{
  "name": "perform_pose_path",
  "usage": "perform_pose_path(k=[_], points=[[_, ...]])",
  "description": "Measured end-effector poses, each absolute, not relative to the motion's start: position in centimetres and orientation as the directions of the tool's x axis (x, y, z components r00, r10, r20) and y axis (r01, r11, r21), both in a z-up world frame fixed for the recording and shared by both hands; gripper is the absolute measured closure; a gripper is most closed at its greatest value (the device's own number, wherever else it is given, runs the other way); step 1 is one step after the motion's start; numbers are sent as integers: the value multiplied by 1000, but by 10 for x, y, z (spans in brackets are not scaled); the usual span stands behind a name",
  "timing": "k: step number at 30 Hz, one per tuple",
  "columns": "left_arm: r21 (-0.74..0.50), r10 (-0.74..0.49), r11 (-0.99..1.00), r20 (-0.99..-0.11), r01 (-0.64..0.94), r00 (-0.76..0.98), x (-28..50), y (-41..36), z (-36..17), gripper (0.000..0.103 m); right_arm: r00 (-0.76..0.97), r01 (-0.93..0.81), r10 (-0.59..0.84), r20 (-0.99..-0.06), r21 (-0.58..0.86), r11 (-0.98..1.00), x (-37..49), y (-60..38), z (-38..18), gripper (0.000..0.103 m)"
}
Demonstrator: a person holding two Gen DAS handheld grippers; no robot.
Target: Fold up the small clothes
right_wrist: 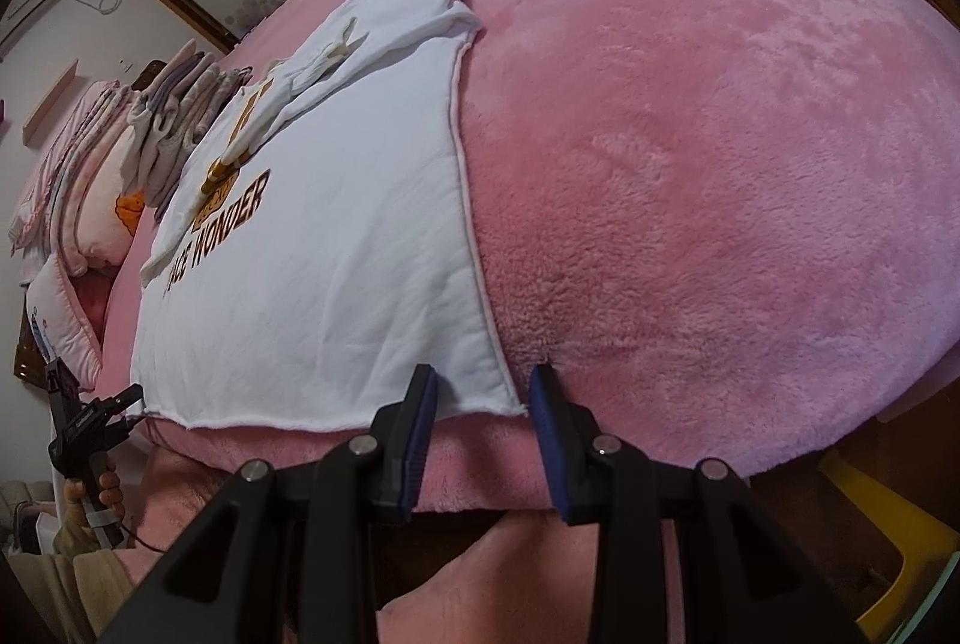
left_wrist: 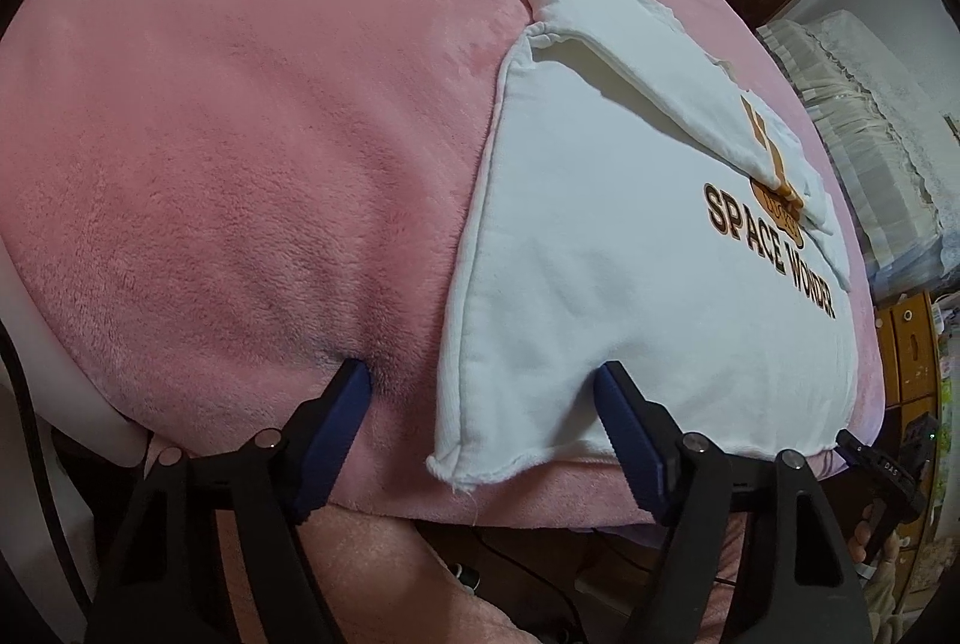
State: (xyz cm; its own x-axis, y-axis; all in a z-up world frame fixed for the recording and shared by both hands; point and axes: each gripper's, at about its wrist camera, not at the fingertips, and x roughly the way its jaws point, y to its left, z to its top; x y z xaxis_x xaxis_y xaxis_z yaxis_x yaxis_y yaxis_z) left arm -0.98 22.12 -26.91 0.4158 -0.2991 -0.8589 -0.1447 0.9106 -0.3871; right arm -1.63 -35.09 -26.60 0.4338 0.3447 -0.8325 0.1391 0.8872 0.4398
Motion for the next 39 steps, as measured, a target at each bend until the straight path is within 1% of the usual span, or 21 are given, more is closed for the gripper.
perform_pose_path(k=[1, 3, 4, 5, 6, 7, 9, 11, 12, 16, 20, 25, 29, 34, 39], points=[[-390, -303, 909, -858, -144, 414, -11, 222, -269, 32, 436, 144, 351, -829, 449, 882, -16, -352, -267, 70], [-402, -314, 904, -856, -146, 412, -11, 221, -269, 40, 441, 151, 364, -821, 467, 871, -16, -355, -268, 71], [-409, -321, 901, -854, -147, 410, -12, 221, -269, 43, 442, 150, 367, -819, 471, 869, -17, -356, -268, 75], [-418, -330, 896, -851, -148, 407, -14, 223, -269, 49, 440, 144, 374, -816, 475, 868, -17, -356, -268, 83], [-430, -342, 891, -848, -147, 404, -15, 223, -269, 55, 439, 136, 383, -813, 482, 866, -17, -355, -268, 87], [-442, -356, 885, -845, -145, 400, -15, 223, -270, 60, 438, 133, 383, -813, 480, 867, -16, -353, -268, 93], [-457, -374, 878, -840, -142, 392, -17, 222, -271, 82, 439, 124, 377, -816, 470, 874, -17, -350, -266, 95], [-461, -381, 876, -842, -142, 381, -18, 221, -272, 92, 443, 122, 369, -817, 463, 878, -18, -349, -265, 96], [-462, -383, 876, -842, -141, 381, -19, 221, -272, 95, 445, 122, 368, -816, 462, 878, -17, -348, -264, 96], [-468, -389, 873, -838, -139, 383, -22, 221, -266, 97, 456, 110, 363, -812, 456, 883, -21, -347, -257, 97], [-528, -436, 835, -808, -156, 397, -22, 228, -257, 98, 487, 97, 403, -775, 506, 857, -24, -353, -244, 98], [-648, -524, 745, -715, -158, 463, -18, 239, -236, 99, 558, 61, 458, -692, 585, 809, -21, -361, -214, 98], [-728, -557, 665, -631, -165, 539, -6, 245, -213, 99, 616, 6, 479, -625, 612, 791, -9, -360, -180, 98], [-766, -530, 615, -578, -187, 621, 31, 250, -182, 99, 692, -21, 492, -529, 666, 746, 18, -368, -143, 99], [-760, -473, 611, -574, -221, 668, 90, 254, -156, 99, 740, -7, 474, -477, 699, 715, 65, -380, -120, 99]])
